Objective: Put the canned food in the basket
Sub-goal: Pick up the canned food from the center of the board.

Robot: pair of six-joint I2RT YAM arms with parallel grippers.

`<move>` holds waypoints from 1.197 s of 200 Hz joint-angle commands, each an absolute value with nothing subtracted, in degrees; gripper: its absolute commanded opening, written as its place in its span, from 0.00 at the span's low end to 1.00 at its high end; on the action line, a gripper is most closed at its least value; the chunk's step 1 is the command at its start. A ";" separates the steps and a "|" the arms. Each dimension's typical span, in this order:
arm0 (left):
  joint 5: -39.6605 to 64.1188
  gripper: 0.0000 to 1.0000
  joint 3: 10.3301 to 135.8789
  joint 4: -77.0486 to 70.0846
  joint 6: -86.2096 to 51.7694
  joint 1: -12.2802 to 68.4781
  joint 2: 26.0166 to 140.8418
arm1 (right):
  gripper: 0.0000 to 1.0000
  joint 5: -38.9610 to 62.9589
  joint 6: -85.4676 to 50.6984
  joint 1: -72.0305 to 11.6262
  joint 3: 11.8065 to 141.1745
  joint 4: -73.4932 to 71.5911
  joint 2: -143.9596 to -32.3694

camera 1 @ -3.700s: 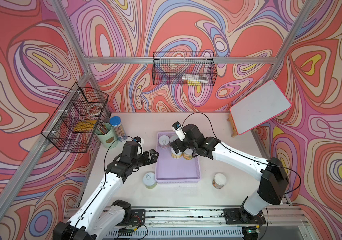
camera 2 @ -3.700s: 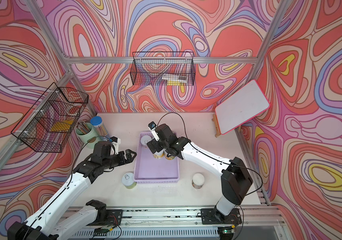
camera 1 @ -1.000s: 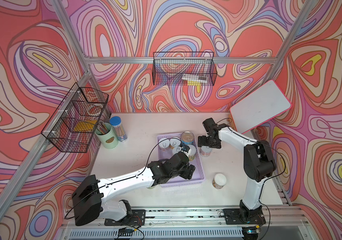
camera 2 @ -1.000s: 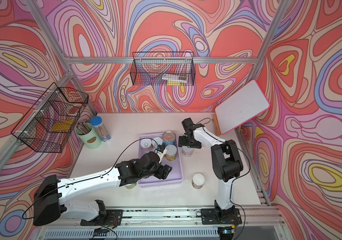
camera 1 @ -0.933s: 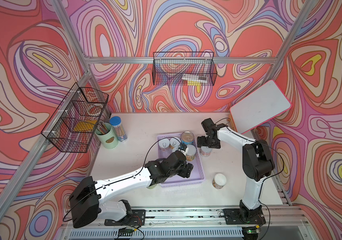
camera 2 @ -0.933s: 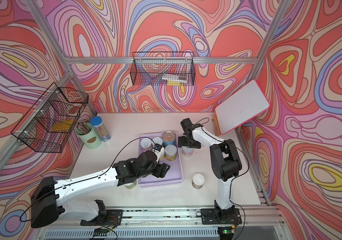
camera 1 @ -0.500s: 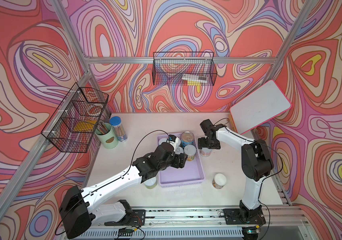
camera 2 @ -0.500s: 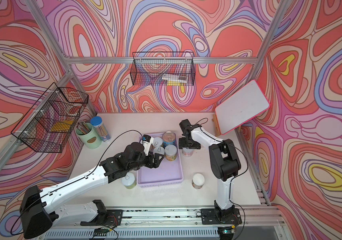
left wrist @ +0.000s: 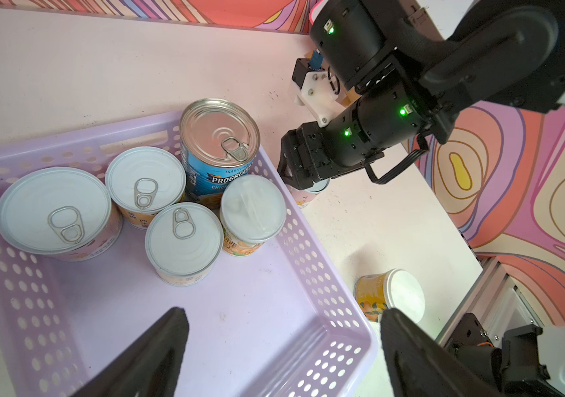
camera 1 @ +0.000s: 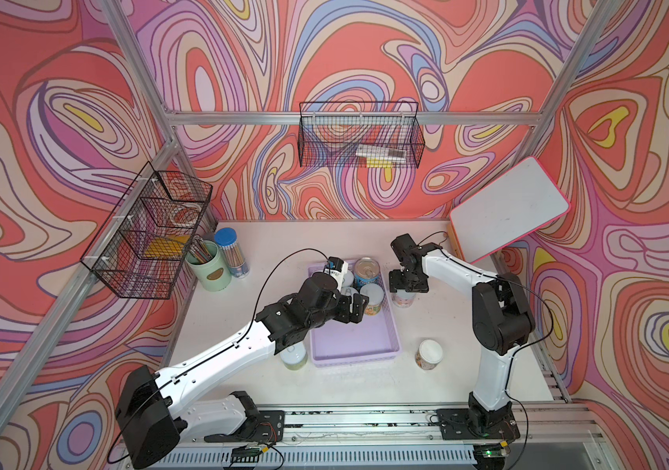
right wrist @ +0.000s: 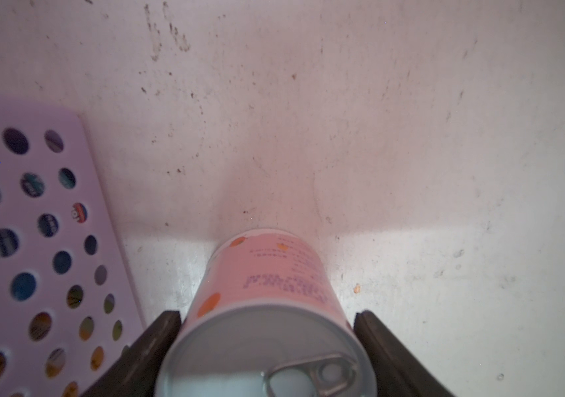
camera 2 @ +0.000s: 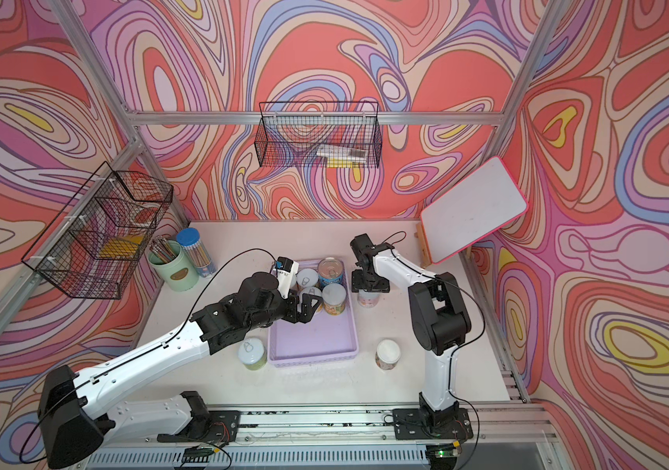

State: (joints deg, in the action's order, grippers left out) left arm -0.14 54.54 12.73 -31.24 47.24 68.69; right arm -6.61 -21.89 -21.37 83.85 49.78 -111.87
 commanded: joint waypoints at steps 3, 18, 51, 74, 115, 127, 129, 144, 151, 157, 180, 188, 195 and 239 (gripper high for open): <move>-0.08 0.94 55.63 14.08 -30.06 46.92 67.68 | 0.70 -7.07 -21.75 -21.57 84.64 50.55 -111.71; -0.35 0.96 55.63 14.29 -29.93 46.80 67.52 | 0.66 -7.19 -21.88 -21.60 84.51 50.58 -111.45; -0.70 0.97 56.20 14.76 -29.75 46.82 67.84 | 0.55 -8.10 -21.91 -21.55 84.24 50.71 -110.14; -1.23 0.99 56.90 16.81 -29.49 46.85 68.03 | 0.47 -9.96 -22.11 -21.54 84.29 51.73 -107.49; -2.28 0.99 59.15 19.25 -27.71 46.76 67.78 | 0.10 -13.48 -22.37 -21.57 83.17 53.64 -99.07; -2.48 0.99 59.75 19.94 -27.11 46.76 67.51 | 0.00 -13.73 -22.15 -21.62 82.50 53.98 -96.50; -2.58 0.99 59.83 19.95 -27.08 46.76 67.50 | 0.00 -13.76 -22.06 -21.58 82.37 53.97 -96.04; -4.78 0.99 60.95 21.68 -27.26 46.76 67.65 | 0.00 -13.63 -21.45 -21.62 81.32 53.99 -92.66; -5.52 0.99 61.68 22.80 -27.10 46.76 67.81 | 0.00 -13.12 -20.95 -21.60 80.81 53.74 -91.03; -6.15 0.99 62.20 23.56 -26.90 46.76 67.92 | 0.00 -12.40 -20.46 -21.64 80.43 53.47 -89.66; -8.99 0.99 62.42 24.43 -26.63 46.76 67.64 | 0.00 -7.26 -18.27 -21.66 79.03 51.77 -84.93; -9.92 0.99 62.28 24.31 -26.71 46.76 67.46 | 0.00 -5.25 -17.50 -21.84 78.63 51.07 -83.58; -10.55 0.99 62.24 24.28 -26.67 46.59 67.42 | 0.00 -3.65 -16.80 -22.15 78.34 50.52 -82.63; -11.41 0.99 61.28 23.22 -25.52 45.31 66.88 | 0.00 2.02 -13.02 -26.65 77.97 49.19 -80.44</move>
